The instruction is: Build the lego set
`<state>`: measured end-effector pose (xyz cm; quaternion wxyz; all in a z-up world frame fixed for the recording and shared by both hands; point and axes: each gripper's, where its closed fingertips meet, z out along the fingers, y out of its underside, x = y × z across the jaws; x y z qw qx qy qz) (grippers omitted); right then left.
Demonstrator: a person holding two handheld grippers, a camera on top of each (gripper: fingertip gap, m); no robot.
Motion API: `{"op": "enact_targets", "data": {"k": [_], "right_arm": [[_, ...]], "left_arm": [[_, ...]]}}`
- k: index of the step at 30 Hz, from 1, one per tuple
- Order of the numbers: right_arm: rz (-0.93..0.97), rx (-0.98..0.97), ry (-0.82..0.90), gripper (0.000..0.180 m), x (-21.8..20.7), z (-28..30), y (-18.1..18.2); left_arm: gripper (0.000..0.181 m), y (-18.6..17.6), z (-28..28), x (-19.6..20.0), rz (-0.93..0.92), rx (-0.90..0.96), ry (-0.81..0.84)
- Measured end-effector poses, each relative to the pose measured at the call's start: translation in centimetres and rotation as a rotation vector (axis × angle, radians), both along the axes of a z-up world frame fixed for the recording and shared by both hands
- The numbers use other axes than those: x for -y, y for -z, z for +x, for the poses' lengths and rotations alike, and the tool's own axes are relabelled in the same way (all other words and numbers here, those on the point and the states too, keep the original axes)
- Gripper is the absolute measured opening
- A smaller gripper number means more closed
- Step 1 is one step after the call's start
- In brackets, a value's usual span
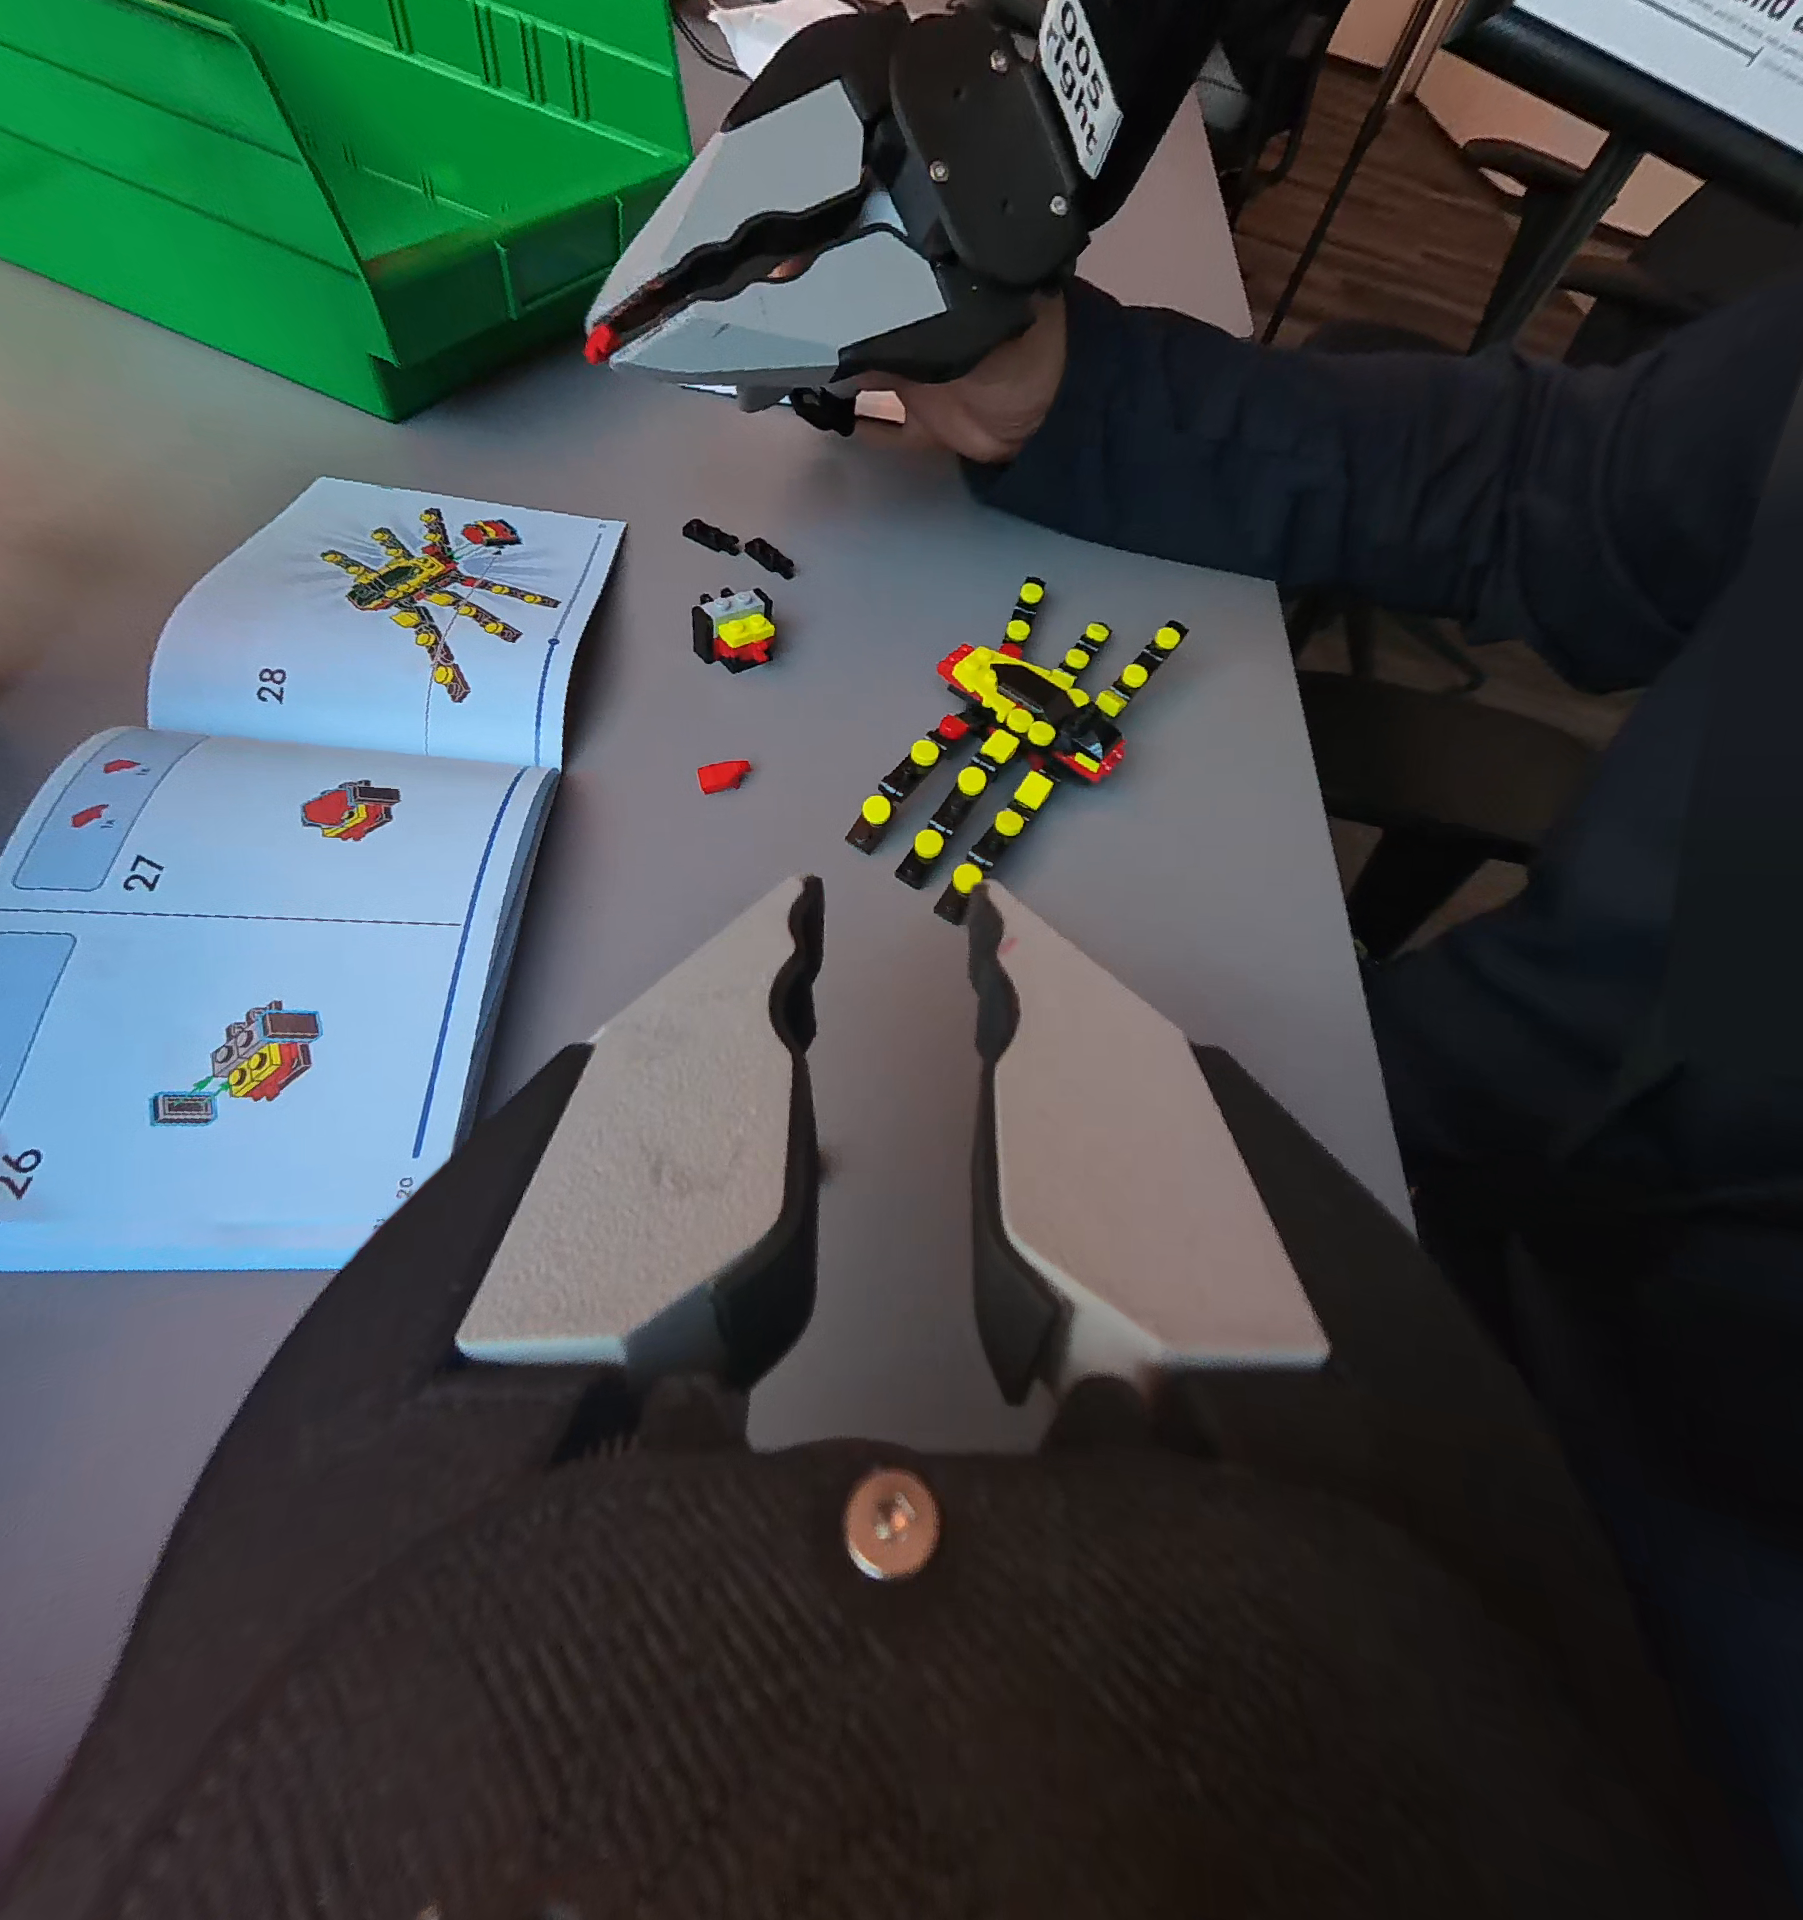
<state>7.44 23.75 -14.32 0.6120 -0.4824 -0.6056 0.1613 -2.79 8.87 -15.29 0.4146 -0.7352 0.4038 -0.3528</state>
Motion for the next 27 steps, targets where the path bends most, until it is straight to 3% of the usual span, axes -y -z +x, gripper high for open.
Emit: {"op": "enact_targets", "data": {"k": [13,21,27], "right_arm": [[-0.039,-0.014,-0.058,0.002,1.3,-0.7,0.3],[-0.041,-0.027,-0.043,0.002,1.2,-0.6,0.1],[0.001,0.058,-0.064,0.002,1.6,-0.8,1.2]], "left_arm": [[0.025,1.6,-0.7,-0.8,0.04,-0.07,0.018],[0.024,-0.5,-1.0,-0.9,0.058,0.024,-0.004],[0.024,-0.9,-0.4,-0.1,0.081,-0.011,0.002]]}}
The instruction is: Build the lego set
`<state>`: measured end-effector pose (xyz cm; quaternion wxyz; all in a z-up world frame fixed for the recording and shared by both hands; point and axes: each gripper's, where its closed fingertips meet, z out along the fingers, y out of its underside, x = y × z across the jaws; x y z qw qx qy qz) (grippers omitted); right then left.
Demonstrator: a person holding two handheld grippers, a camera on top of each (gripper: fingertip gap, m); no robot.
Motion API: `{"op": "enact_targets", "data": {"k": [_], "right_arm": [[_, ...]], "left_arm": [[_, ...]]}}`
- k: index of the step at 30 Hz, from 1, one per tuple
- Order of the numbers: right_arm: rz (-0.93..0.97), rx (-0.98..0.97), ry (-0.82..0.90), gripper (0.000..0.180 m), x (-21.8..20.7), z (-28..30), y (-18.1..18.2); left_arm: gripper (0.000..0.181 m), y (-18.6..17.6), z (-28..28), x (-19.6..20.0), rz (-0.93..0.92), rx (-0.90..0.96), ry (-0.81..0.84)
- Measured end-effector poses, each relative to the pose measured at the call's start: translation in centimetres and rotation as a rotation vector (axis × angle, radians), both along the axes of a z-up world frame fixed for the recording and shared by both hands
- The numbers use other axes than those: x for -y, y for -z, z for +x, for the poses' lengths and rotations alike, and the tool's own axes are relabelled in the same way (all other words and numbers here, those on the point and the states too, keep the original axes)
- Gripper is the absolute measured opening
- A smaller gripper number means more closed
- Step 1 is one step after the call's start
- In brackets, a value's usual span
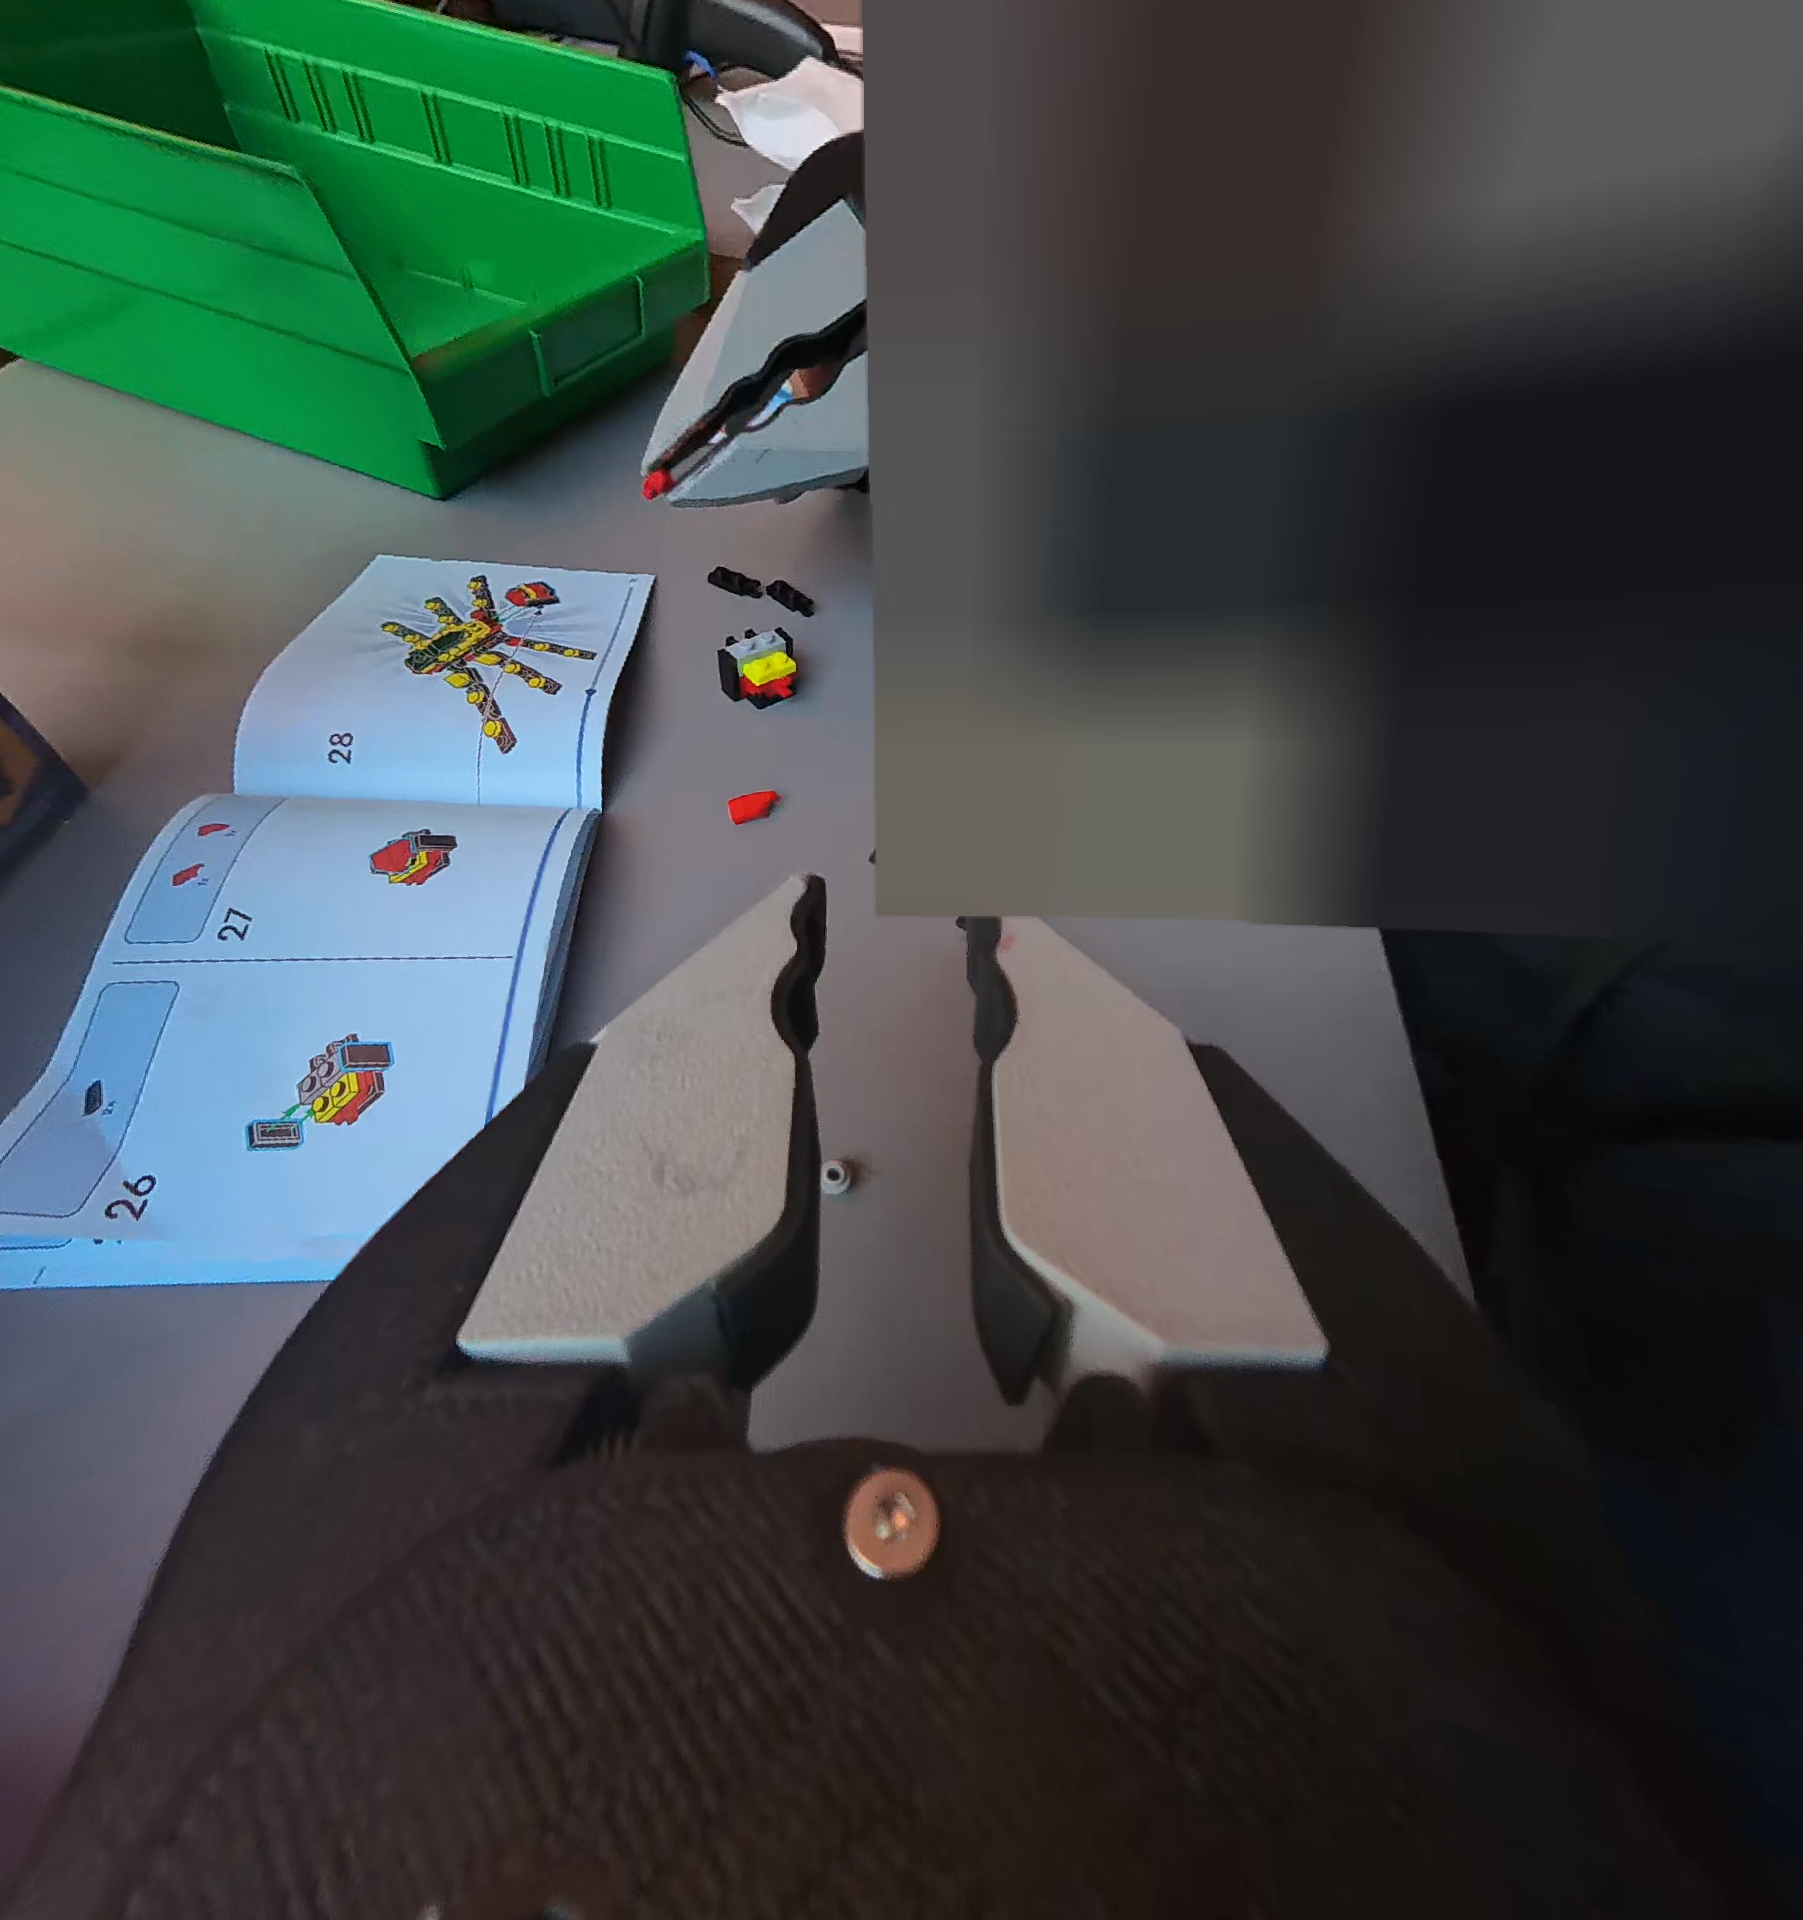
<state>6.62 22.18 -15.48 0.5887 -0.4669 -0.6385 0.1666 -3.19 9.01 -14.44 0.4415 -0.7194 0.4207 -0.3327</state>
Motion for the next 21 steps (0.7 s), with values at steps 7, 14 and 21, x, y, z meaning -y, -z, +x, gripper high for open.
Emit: {"op": "enact_targets", "data": {"k": [7,14,21], "right_arm": [[-0.015,-0.032,0.017,0.002,-0.6,0.6,-0.7],[-0.006,0.013,-0.021,0.002,0.2,0.0,0.0],[0.054,0.076,-0.047,0.002,0.7,0.0,0.5]], "left_arm": [[0.023,0.3,0.4,0.4,0.075,-0.078,0.008],[0.021,1.1,0.0,-0.6,0.103,-0.113,-0.038],[0.021,0.9,-1.2,-1.8,0.094,-0.099,-0.092]]}}
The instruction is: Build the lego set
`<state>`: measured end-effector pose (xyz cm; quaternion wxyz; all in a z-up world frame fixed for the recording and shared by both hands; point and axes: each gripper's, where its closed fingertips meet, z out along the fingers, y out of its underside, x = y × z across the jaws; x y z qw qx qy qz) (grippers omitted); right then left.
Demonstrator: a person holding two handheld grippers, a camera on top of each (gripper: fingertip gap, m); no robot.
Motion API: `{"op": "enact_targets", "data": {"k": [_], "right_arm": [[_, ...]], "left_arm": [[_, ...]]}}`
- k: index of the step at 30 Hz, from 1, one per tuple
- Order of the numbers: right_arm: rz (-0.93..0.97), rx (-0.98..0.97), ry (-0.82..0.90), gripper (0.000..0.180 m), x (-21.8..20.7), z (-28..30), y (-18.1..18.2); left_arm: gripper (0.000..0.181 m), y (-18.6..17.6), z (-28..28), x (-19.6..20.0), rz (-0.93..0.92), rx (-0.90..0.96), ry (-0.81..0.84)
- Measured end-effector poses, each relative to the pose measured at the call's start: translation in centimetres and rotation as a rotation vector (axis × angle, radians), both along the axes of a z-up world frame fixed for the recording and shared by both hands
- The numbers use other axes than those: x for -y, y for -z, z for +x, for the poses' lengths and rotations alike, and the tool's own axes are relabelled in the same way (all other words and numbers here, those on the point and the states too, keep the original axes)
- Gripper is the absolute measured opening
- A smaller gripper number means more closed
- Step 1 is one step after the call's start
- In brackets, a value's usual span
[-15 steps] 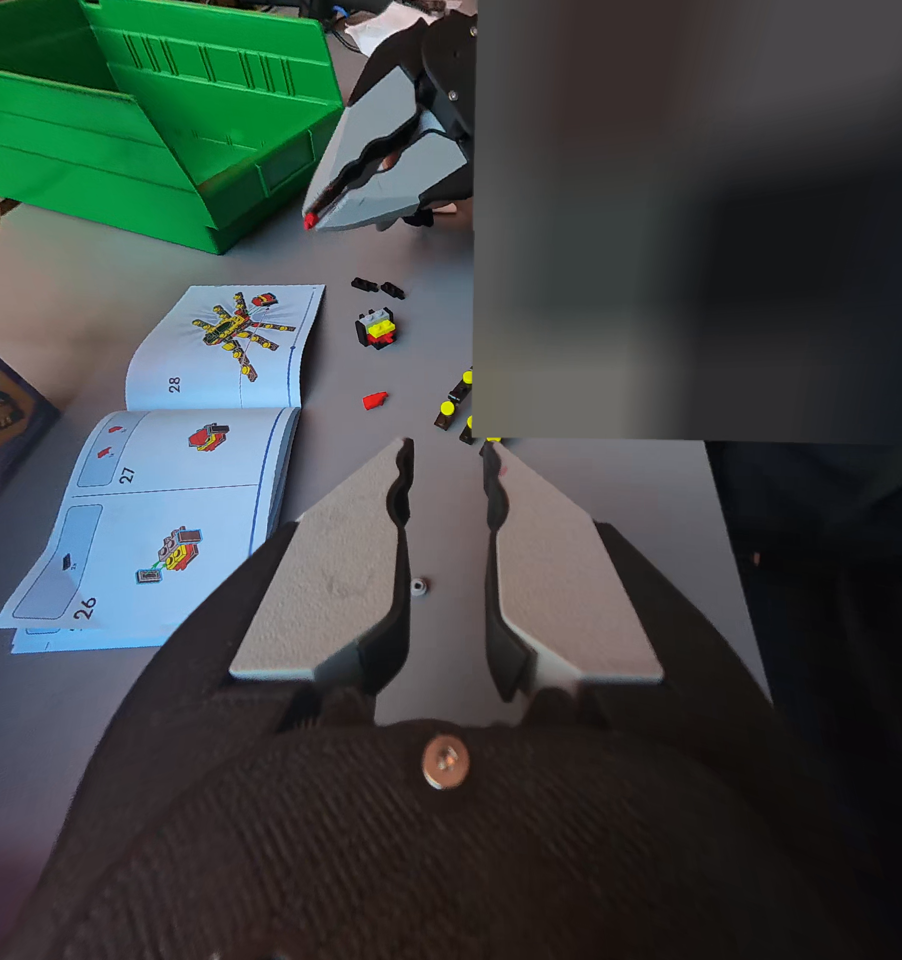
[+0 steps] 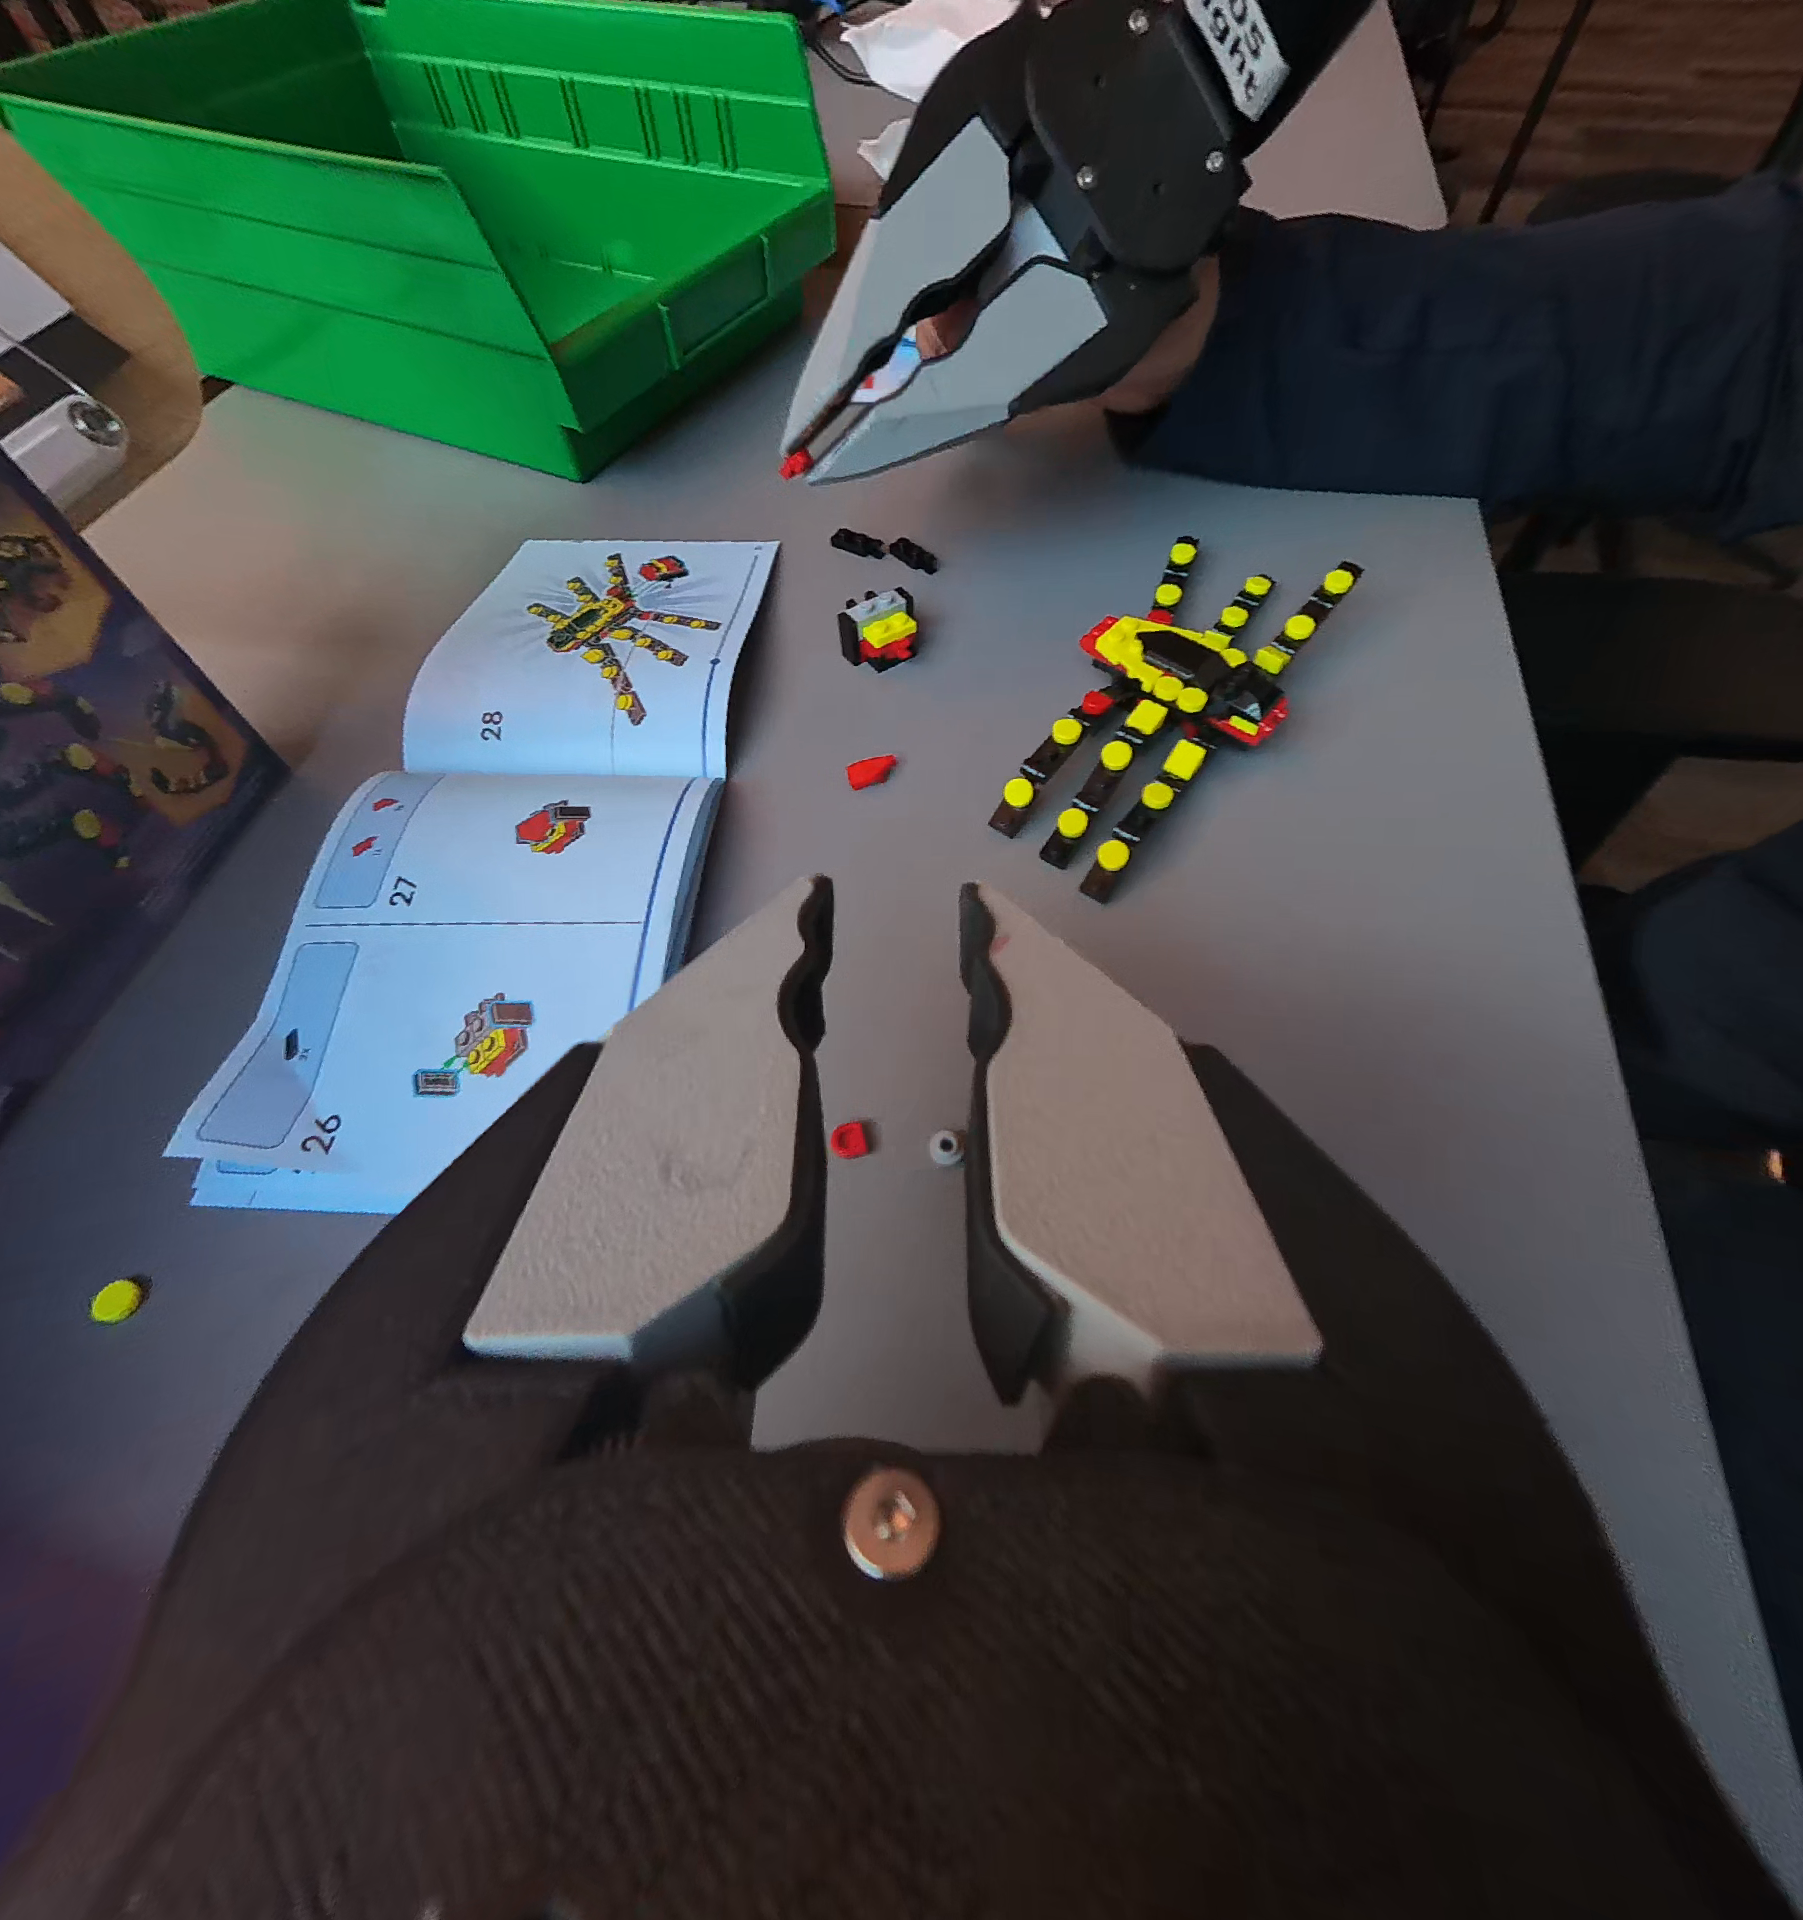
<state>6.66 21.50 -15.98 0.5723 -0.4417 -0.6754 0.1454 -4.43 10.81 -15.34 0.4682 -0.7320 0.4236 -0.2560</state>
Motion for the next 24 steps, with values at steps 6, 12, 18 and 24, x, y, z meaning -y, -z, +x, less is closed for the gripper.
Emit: {"op": "enact_targets", "data": {"k": [6,12,18,24], "right_arm": [[0.009,-0.004,-0.037,0.002,0.7,-0.3,-0.3],[-0.073,-0.083,-0.136,0.002,2.7,-1.7,-1.7],[-0.218,-0.175,-0.312,0.001,6.1,-1.8,-3.4],[-0.241,-0.178,-0.353,0.002,7.3,-1.6,-3.6]], "left_arm": [[0.021,0.0,-0.1,-0.1,-0.065,0.051,0.003],[0.023,-0.7,1.1,-1.0,-0.135,0.169,-0.002],[0.031,-1.3,5.1,-0.9,-0.267,0.266,0.129],[0.047,-3.0,8.5,-0.7,-0.462,0.404,0.283]]}}
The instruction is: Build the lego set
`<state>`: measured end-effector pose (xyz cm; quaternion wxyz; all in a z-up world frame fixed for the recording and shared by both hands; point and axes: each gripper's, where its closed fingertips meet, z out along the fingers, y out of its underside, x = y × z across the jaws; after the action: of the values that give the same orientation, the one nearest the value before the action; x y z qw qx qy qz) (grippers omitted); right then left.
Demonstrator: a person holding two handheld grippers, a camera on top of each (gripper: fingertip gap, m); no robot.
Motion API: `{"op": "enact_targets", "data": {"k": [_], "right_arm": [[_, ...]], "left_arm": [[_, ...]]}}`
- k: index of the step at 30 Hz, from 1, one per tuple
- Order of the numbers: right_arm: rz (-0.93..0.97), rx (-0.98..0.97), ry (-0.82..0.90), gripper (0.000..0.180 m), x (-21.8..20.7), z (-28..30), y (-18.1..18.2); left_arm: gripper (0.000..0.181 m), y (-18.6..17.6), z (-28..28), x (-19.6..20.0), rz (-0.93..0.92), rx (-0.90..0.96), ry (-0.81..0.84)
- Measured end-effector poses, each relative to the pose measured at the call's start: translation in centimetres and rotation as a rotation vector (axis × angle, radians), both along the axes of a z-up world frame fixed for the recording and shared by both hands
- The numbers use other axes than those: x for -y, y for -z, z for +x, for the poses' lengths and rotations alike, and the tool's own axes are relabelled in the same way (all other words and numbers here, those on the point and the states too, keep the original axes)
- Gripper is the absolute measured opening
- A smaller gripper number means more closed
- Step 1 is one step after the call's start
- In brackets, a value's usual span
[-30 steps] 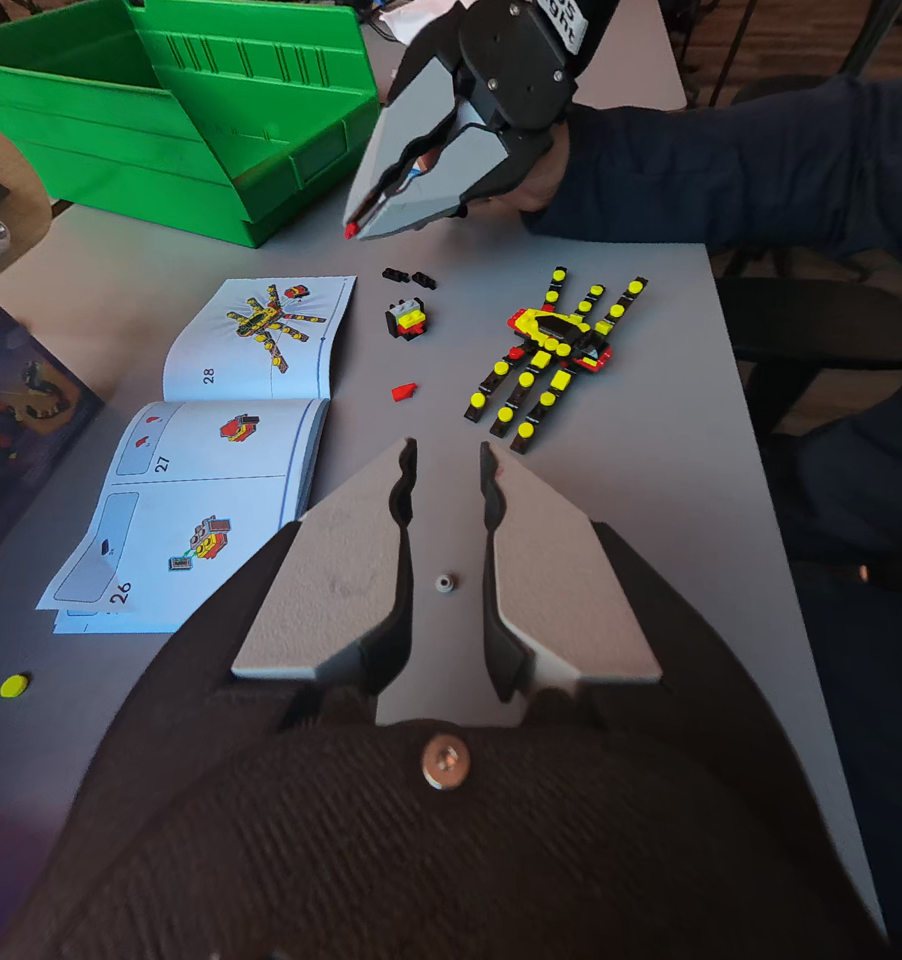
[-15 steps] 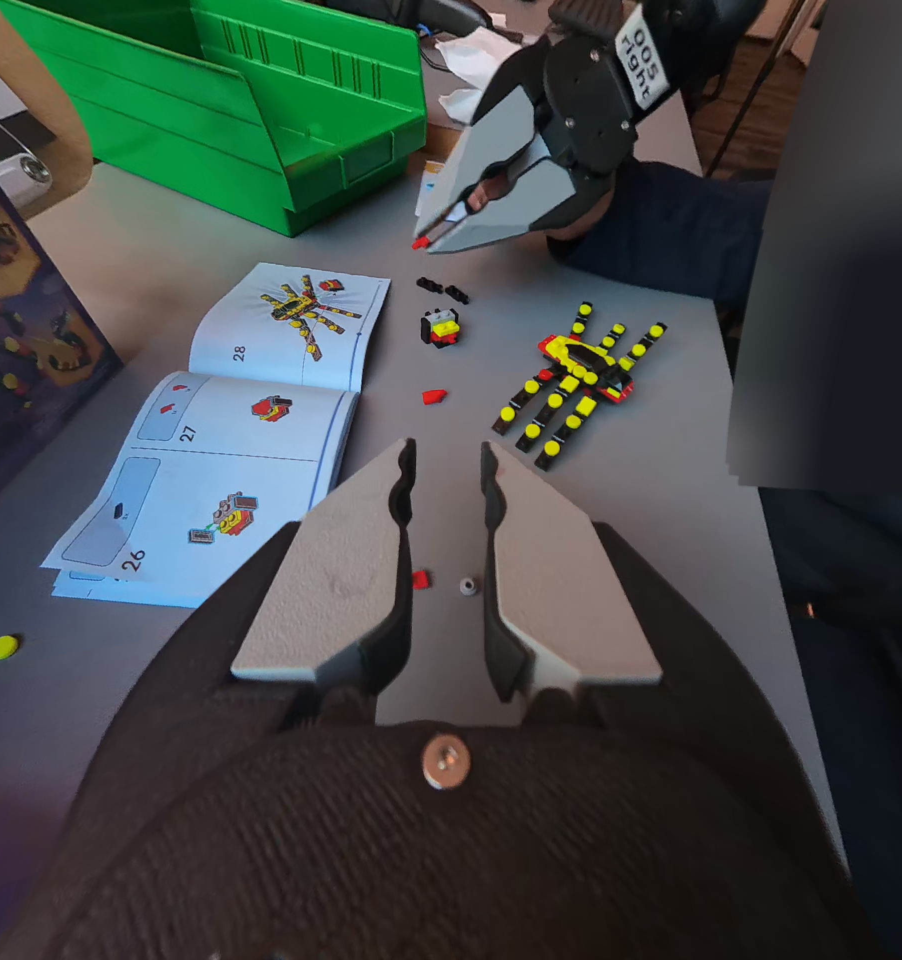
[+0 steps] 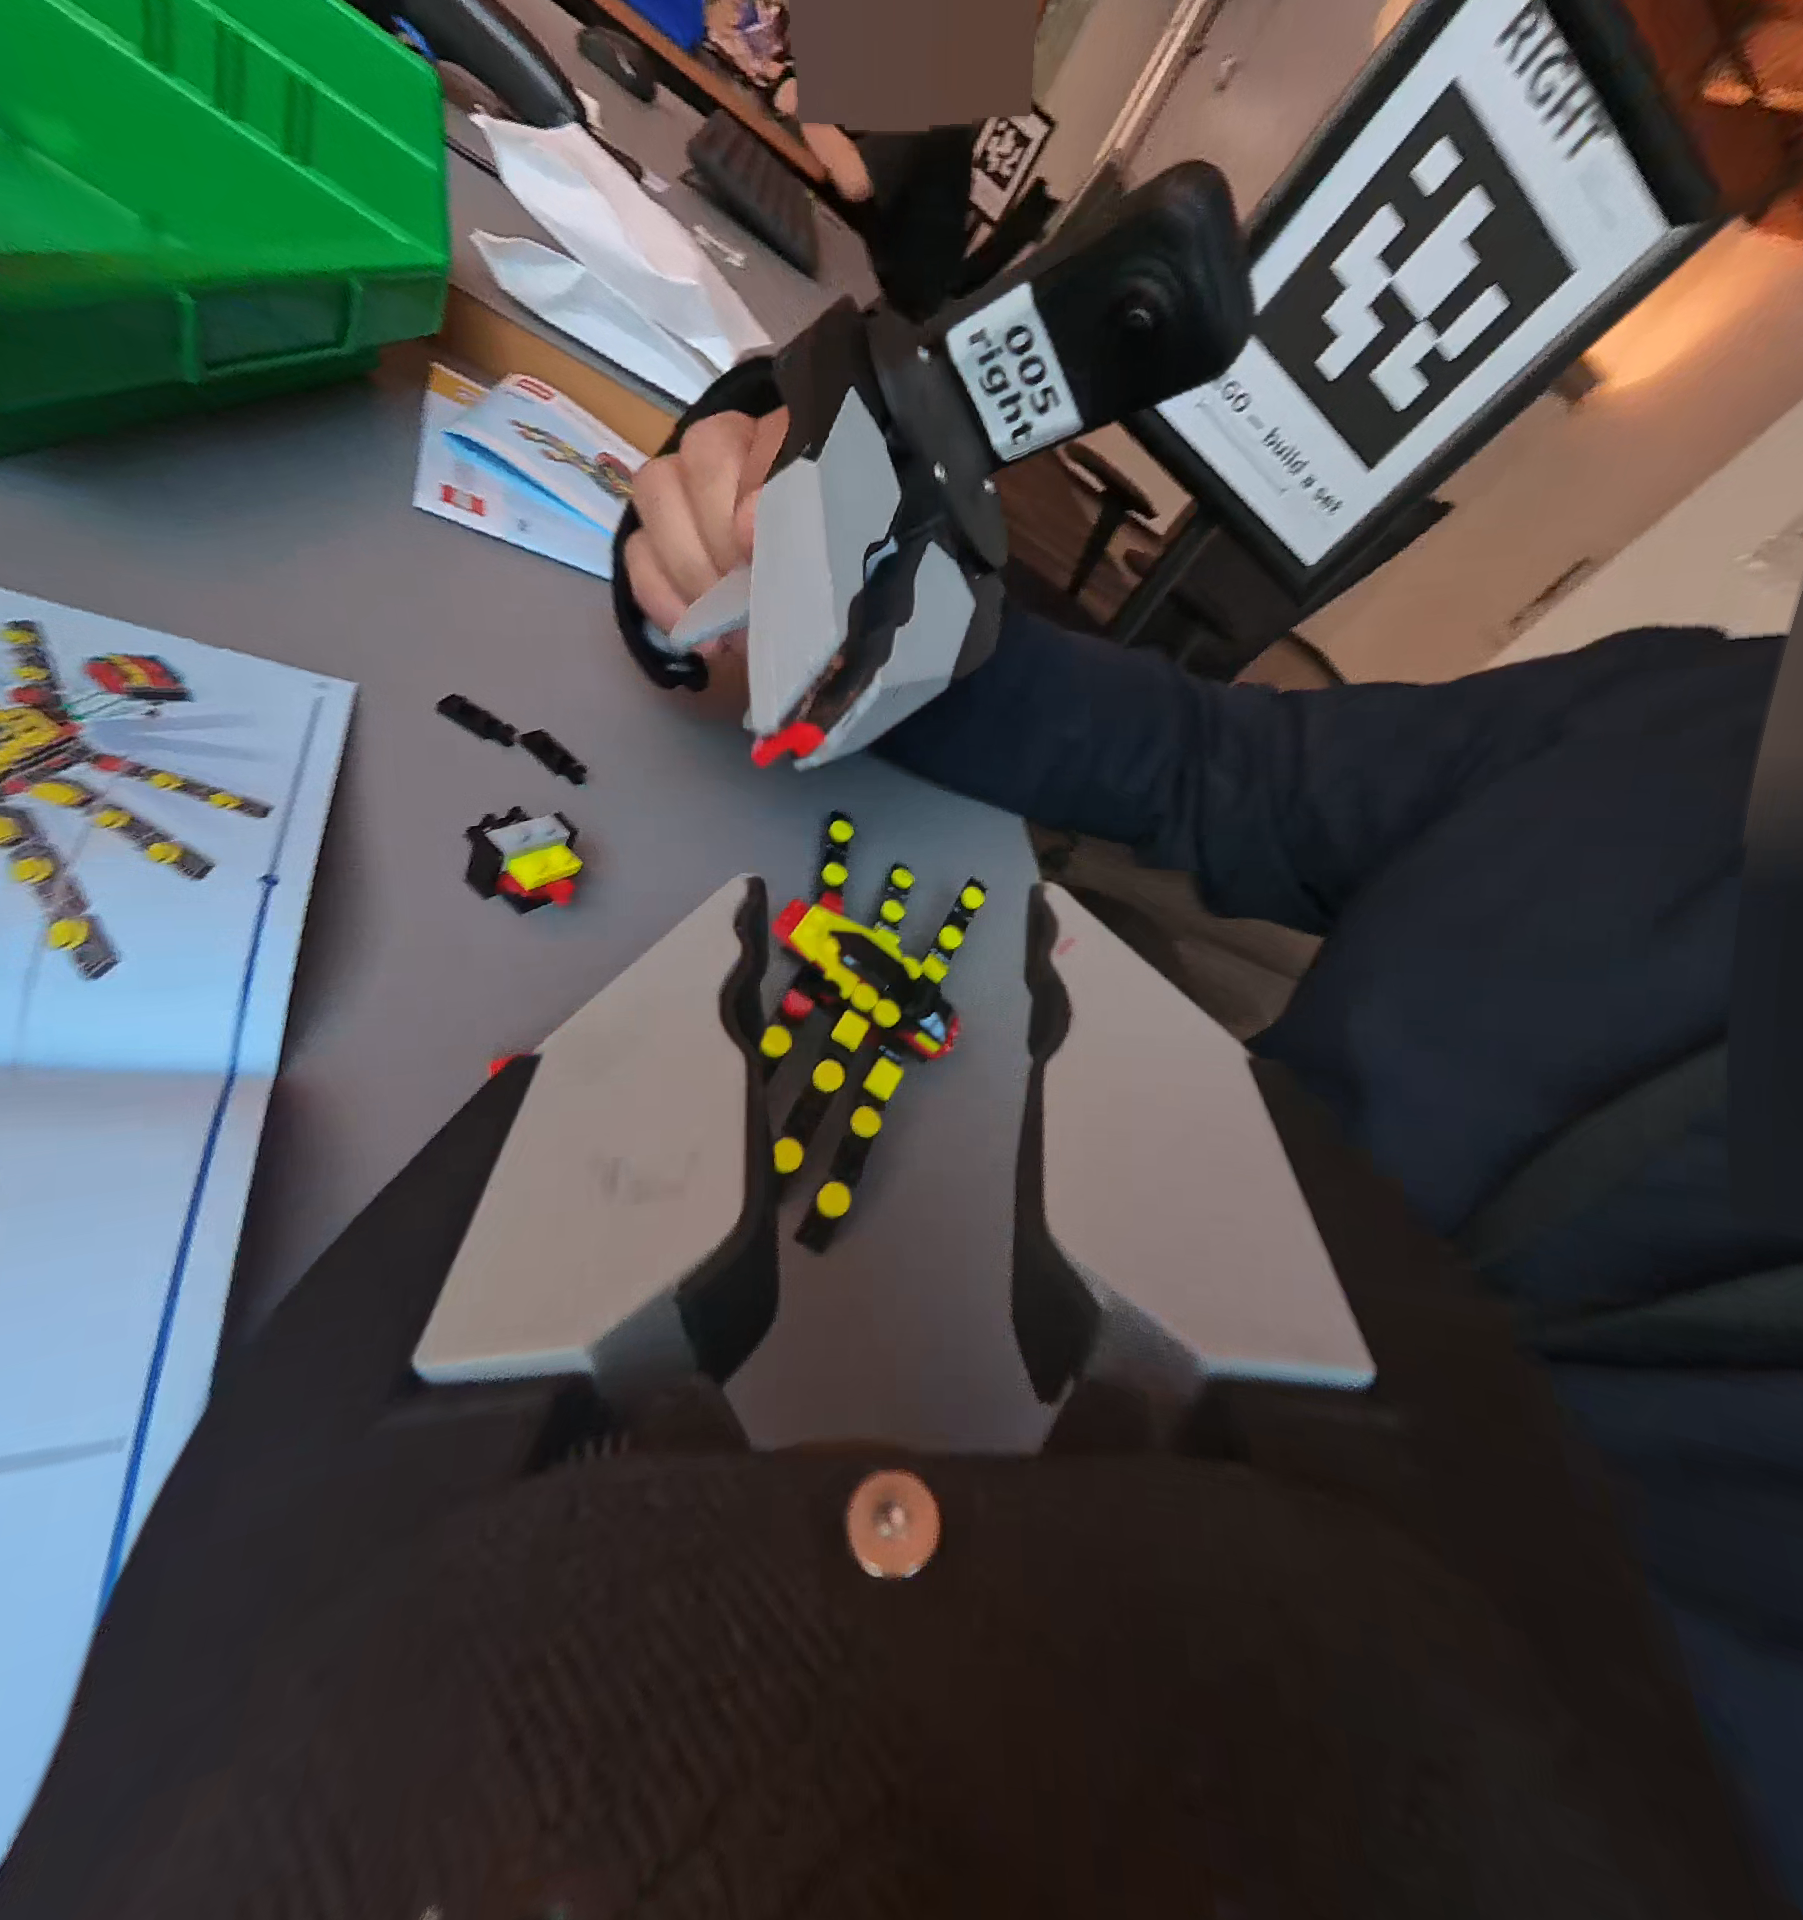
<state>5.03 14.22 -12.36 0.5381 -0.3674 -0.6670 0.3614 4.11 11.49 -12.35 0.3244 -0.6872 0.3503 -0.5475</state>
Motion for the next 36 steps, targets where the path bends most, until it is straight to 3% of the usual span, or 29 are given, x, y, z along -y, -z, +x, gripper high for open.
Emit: {"op": "enact_targets", "data": {"k": [3,9,21,28,36], "right_arm": [[-0.015,-0.01,-0.031,0.002,0.7,0.1,-0.2],[0.022,-0.031,-0.05,0.001,1.5,0.5,-1.0],[0.172,-0.047,-0.037,0.002,2.5,0.7,-1.6],[0.25,-0.05,-0.014,0.002,2.7,0.7,-1.9],[0.295,-0.008,0.036,0.002,2.1,0.8,-1.4]], "left_arm": [[0.047,-0.8,1.0,-0.5,-0.058,0.06,0.042],[0.03,-1.3,1.7,-1.2,-0.099,0.102,0.094],[0.025,-2.1,3.0,0.1,-0.233,0.198,0.254],[0.013,-1.9,3.3,0.0,-0.245,0.197,0.256],[0.013,-1.4,3.3,-0.4,-0.159,0.133,0.241]]}}
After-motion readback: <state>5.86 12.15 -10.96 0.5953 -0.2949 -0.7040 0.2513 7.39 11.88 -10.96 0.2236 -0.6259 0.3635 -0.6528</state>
